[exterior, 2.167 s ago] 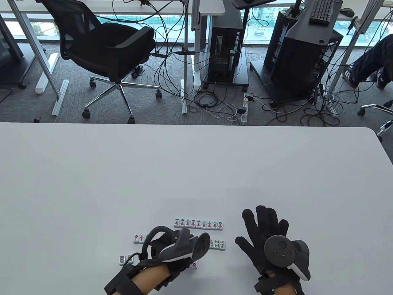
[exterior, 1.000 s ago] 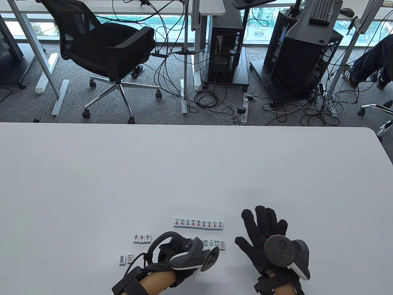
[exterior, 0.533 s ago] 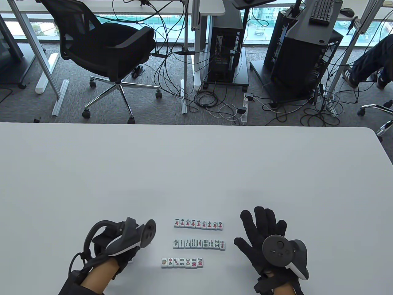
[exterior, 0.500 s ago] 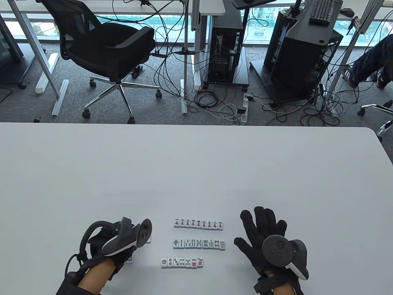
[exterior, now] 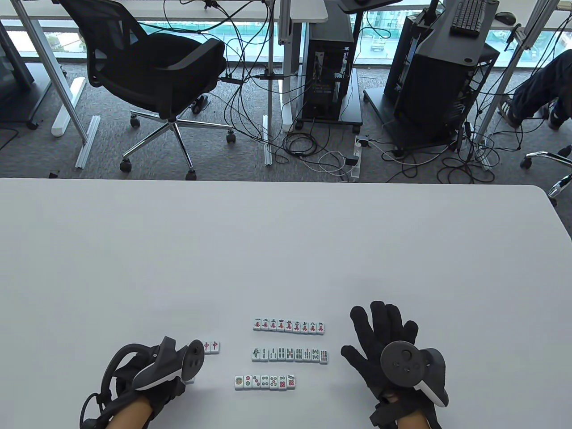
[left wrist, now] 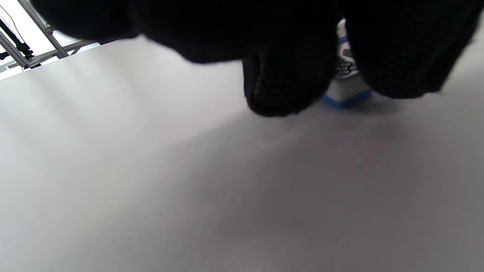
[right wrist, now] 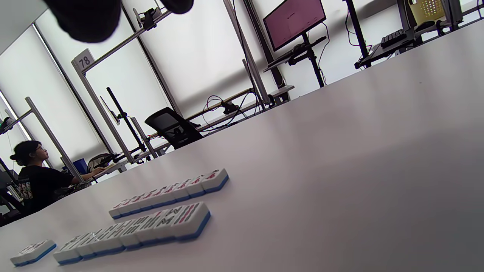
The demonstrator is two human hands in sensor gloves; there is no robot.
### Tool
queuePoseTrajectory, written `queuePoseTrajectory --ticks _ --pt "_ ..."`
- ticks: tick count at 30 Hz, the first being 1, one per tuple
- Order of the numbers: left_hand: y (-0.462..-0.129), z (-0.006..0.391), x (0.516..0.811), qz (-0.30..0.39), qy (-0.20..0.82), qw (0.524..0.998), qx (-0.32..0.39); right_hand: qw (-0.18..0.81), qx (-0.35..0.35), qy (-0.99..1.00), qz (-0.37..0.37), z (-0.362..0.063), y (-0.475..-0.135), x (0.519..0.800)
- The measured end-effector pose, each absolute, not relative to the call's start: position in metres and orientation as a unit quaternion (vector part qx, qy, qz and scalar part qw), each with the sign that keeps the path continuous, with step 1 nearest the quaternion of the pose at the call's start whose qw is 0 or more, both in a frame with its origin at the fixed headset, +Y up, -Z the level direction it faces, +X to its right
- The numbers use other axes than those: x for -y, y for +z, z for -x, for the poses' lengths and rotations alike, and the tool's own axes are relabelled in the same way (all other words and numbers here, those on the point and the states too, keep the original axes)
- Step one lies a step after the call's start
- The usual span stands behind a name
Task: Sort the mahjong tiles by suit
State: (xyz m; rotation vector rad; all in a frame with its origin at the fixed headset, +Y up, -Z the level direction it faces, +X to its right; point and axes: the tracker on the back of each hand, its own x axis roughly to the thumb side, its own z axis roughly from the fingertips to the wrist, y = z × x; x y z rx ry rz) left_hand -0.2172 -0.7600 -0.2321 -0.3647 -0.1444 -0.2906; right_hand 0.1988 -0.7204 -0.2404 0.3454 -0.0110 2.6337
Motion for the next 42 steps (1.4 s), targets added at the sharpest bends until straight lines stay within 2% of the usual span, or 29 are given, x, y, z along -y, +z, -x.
queuePoseTrajectory --ticks 2,6,11,15,20,25,30,35,42 --pt "-0.231 0.216 0.762 0.150 -0.149 0.974 0.079 0.242 0.004 0.962 -0.126 -0.199 -0.240 0.720" --pt "-0.235 0.217 0.757 0.153 -0.171 0.970 0.084 0.247 0.006 0.961 -0.127 -0.199 -0.241 0.720" --pt "-0.249 0.208 0.729 0.120 -0.153 0.978 0.068 0.252 0.008 0.959 -0.127 -0.200 -0.241 0.720" --pt "-0.259 0.175 0.711 0.094 -0.113 0.984 0.097 0.255 0.011 0.959 -0.127 -0.201 -0.241 0.720" --pt "-0.257 0.104 0.704 0.065 -0.078 0.979 0.177 0.255 0.011 0.959 -0.127 -0.201 -0.241 0.720" --pt "-0.250 0.047 0.713 0.062 -0.054 0.969 0.233 0.249 0.016 0.959 -0.131 -0.201 -0.241 0.720" --pt "-0.246 0.001 0.735 0.090 -0.098 0.954 0.268 0.255 0.025 0.958 -0.131 -0.203 -0.240 0.718" --pt "-0.242 -0.013 0.752 0.110 -0.132 0.944 0.281 0.262 0.030 0.956 -0.131 -0.205 -0.240 0.717" --pt "-0.240 -0.013 0.758 0.104 -0.163 0.940 0.282 0.260 0.028 0.956 -0.130 -0.205 -0.240 0.717"
